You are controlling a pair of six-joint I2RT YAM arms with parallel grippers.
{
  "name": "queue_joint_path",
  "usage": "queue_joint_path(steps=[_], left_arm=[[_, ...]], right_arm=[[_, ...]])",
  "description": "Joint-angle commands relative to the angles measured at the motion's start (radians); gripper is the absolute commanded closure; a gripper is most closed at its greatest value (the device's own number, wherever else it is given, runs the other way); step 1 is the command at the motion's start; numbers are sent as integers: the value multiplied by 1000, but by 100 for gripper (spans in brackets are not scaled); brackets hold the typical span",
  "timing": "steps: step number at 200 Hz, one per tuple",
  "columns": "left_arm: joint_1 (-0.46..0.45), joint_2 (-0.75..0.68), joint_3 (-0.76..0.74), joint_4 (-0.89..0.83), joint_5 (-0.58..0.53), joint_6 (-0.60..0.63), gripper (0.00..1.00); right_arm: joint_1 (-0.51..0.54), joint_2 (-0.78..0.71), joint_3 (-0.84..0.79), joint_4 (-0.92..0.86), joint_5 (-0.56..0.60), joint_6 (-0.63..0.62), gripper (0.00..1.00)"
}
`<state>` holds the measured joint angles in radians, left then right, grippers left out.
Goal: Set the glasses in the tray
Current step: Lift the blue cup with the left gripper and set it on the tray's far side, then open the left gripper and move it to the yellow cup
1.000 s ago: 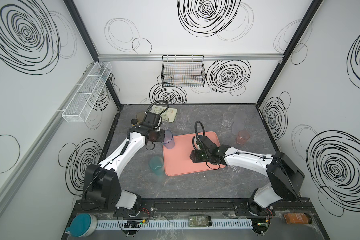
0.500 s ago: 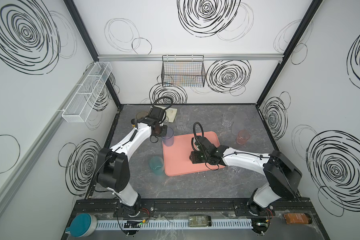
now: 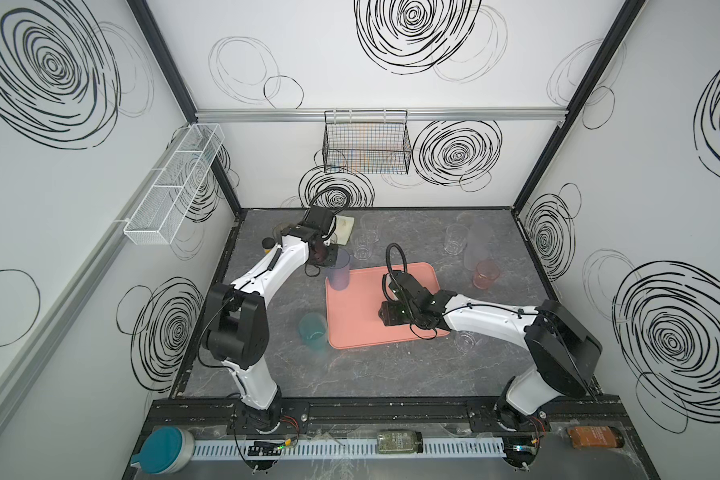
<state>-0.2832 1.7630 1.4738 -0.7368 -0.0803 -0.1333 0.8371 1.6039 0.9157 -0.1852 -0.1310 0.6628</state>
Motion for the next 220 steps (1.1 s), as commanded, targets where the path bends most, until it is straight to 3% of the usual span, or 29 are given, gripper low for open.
queue_joint_path(steps=[1,67,121,188,220], left_arm=[[6,8,48,-12,-25,11,72],[21,-134,68,28,0,-16,49],[210,-319,-132,265,-15,-122,36],[386,-146,9,335,25,-176,39],[400,-2,146,269,53,-68,43]], right_arm=[[-4,13,18,1,21,-9,45],[-3,17,21,-3,24,-10,45],[-5,17,19,24,15,8,45],[-6,16,34,10,8,2,44],[-12,23,35,7,3,-7,44]])
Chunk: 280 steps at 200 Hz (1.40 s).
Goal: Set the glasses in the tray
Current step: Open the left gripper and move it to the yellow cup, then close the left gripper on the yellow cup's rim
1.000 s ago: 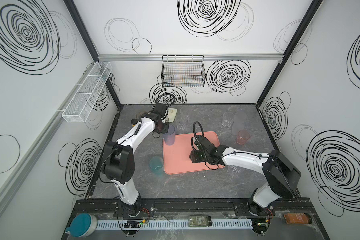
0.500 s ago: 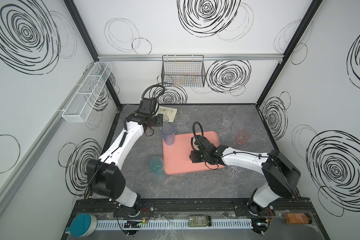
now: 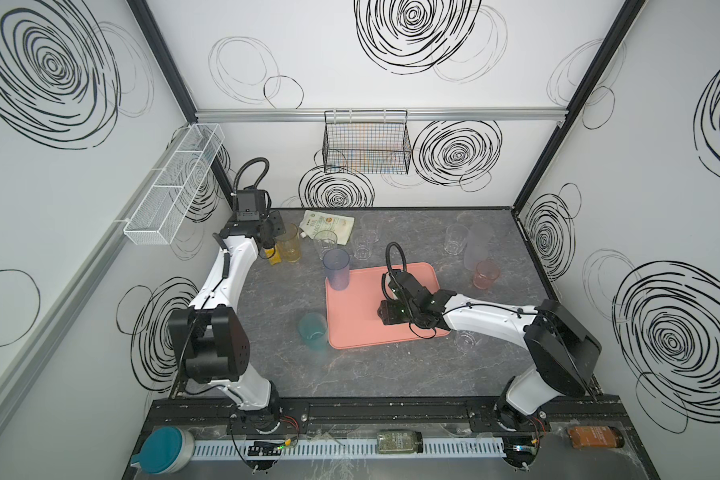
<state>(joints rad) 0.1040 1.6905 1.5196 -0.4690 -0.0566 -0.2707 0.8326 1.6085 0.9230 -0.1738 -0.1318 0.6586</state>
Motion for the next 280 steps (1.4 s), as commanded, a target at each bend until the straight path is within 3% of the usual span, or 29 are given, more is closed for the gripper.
queue_joint_path(steps=[1,35,120,184,257,260,280], left_arm=[[14,74,104,0,31,73,43],[35,177,186,-56,133,128,48],[34,285,190,-80,44,169,53],[9,363,252,-127,32,167,72],[-14,270,244,-177,14,178,96],[-14,264,244,-180,17,176,100],[-19,186,228,-193,39,148,100]], right_arm=[[-7,18,26,-5,4,-4,44],[-28,37,42,-25,-4,-31,44],[-56,133,122,-60,-38,-89,44],[-63,189,211,-107,-40,-137,44],[-65,133,165,-90,-56,-108,44],[-66,129,161,-89,-57,-106,44],[-60,92,135,-81,-48,-91,44]])
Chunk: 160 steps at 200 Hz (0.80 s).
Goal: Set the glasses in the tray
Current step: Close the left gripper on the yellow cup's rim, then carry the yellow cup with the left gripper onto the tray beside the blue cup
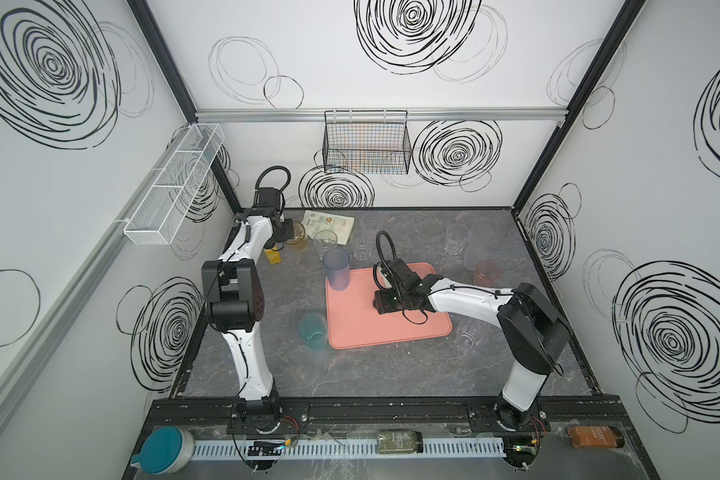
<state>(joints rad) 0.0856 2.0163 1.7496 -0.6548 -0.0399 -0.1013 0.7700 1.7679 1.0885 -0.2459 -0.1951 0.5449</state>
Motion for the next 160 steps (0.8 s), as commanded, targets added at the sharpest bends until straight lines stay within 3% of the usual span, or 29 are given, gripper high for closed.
queue_joint_path(steps=[1,52,85,126,160], left_arm=[[-1,-147,-4,-7,23,-23,100],[-86,-428,-108,-24,26,-55,100],[-290,-547,-93,-110,-5,-57,100],[-558,-440,3,-182,-41,-93,100],[-630,-273,57,-235,-63,-57,100]], right_arm=[[3,-69,-32,-8,16,22,44],[3,-160,-92,-27,91,29,44],[-38,-236,-129,-45,106,17,44],[-156,-331,-195,-42,57,15,44],[-220,-398,-253,-35,31,14,44]])
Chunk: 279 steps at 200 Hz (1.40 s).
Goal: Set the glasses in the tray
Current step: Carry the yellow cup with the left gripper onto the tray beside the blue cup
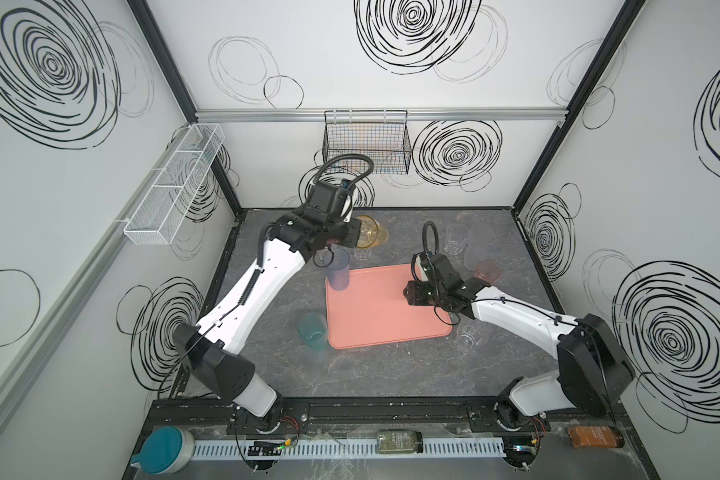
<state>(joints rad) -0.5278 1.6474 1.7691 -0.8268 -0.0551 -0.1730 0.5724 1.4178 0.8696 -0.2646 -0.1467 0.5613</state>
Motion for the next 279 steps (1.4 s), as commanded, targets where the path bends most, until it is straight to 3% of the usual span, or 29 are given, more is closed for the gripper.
queue_joint_path(steps=[1,57,157,213,279], left_arm=[[-18,101,39,-65,-48,16,100],[6,209,3,-80,-69,109,99],[35,373,47,-81,-90,148,98],[32,392,113,-99,-92,142,74],[36,374,166,-76,-83,136,70]], right_arm=[[-23,-49,-36,-15,-18,-2,44],[-5,-1,-86,80,-61,29,44],[34,217,29,119,-97,30,45],[19,273,104,115,-98,12,45],[-17,371,201,202,-125,60,45]])
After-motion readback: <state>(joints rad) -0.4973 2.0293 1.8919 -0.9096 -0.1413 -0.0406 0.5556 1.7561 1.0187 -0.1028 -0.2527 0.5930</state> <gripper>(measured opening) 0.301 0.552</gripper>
